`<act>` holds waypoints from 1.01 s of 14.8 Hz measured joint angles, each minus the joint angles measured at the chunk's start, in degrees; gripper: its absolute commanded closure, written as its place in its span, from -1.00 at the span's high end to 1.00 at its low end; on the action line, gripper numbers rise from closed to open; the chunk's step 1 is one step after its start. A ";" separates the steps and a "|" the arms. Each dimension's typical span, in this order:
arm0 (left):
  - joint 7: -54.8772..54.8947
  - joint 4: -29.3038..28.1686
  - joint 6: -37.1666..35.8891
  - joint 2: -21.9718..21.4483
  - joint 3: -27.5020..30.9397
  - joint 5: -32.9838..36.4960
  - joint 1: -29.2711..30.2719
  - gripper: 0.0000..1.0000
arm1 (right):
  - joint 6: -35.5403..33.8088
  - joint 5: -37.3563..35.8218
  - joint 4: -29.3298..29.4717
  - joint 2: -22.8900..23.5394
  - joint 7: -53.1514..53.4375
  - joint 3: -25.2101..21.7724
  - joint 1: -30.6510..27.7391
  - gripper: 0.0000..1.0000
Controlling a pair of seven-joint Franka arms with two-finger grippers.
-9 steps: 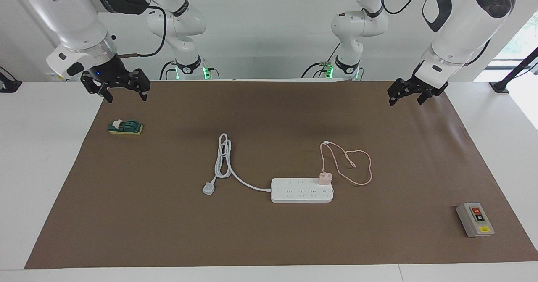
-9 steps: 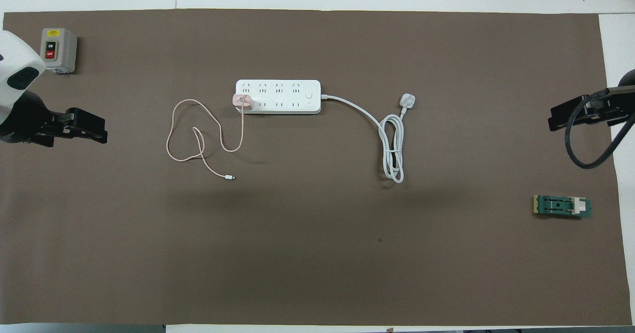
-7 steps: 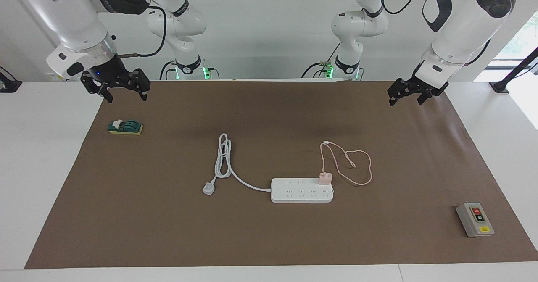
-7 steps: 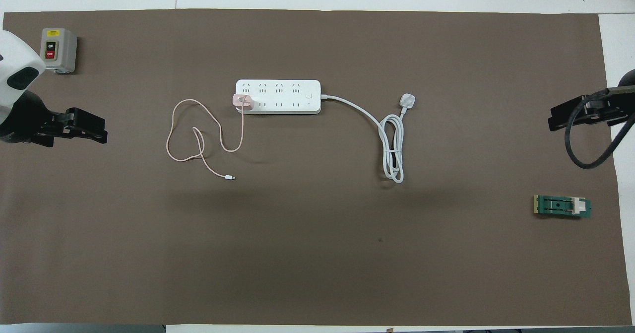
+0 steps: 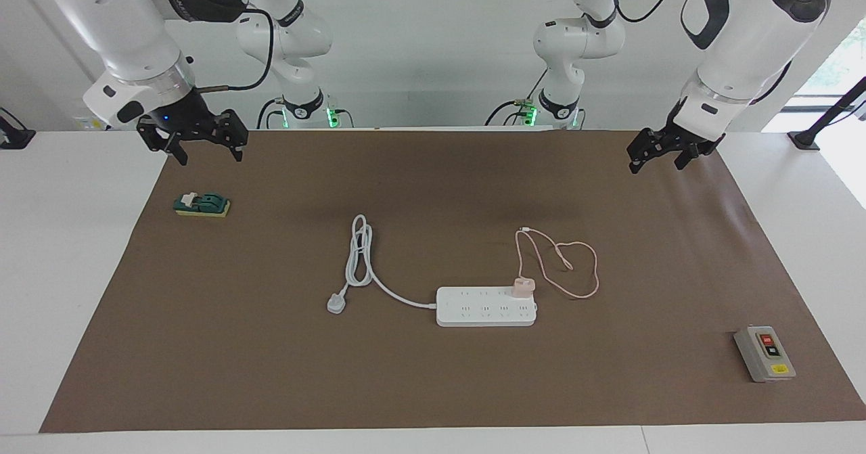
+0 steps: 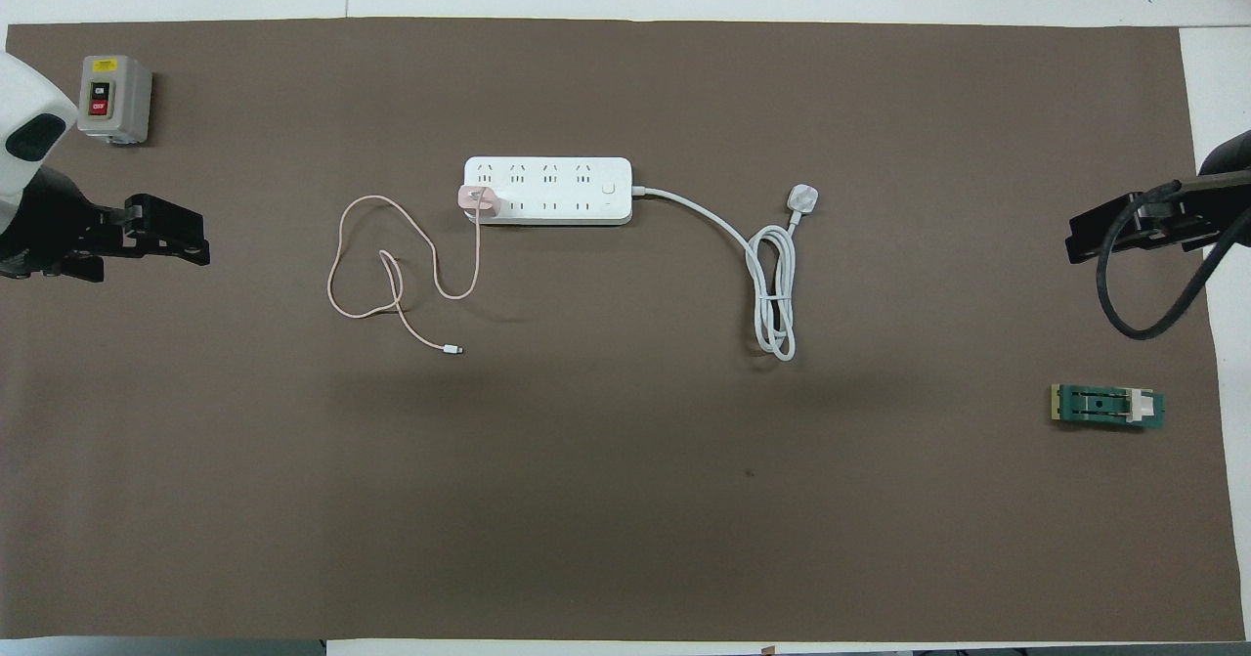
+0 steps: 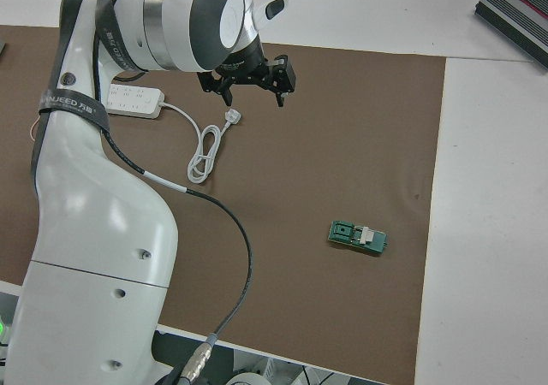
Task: Unplug charger and place it aside
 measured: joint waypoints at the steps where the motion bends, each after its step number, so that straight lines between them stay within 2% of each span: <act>1: -1.87 0.00 0.13 0.19 -0.14 -0.06 -0.18 1.00 | -1.01 0.00 -0.01 -0.01 0.00 0.17 -0.16 1.00; 4: -12.40 0.24 1.69 0.57 -0.25 -2.14 -0.85 1.00 | -2.97 0.03 -0.02 -0.06 0.01 0.65 -0.53 1.00; 6: -21.04 0.24 4.02 1.22 -0.28 -3.10 -2.28 1.00 | -2.54 0.87 -0.21 -0.07 3.83 1.63 -0.53 1.00; 10: -36.01 0.21 8.14 5.76 -0.34 0.31 -7.77 1.00 | 0.28 6.45 -1.55 0.41 26.88 2.68 0.45 1.00; 15: -59.92 3.09 14.43 15.02 -0.37 1.50 -11.62 1.00 | 6.59 17.42 -2.56 5.39 60.14 2.89 2.88 1.00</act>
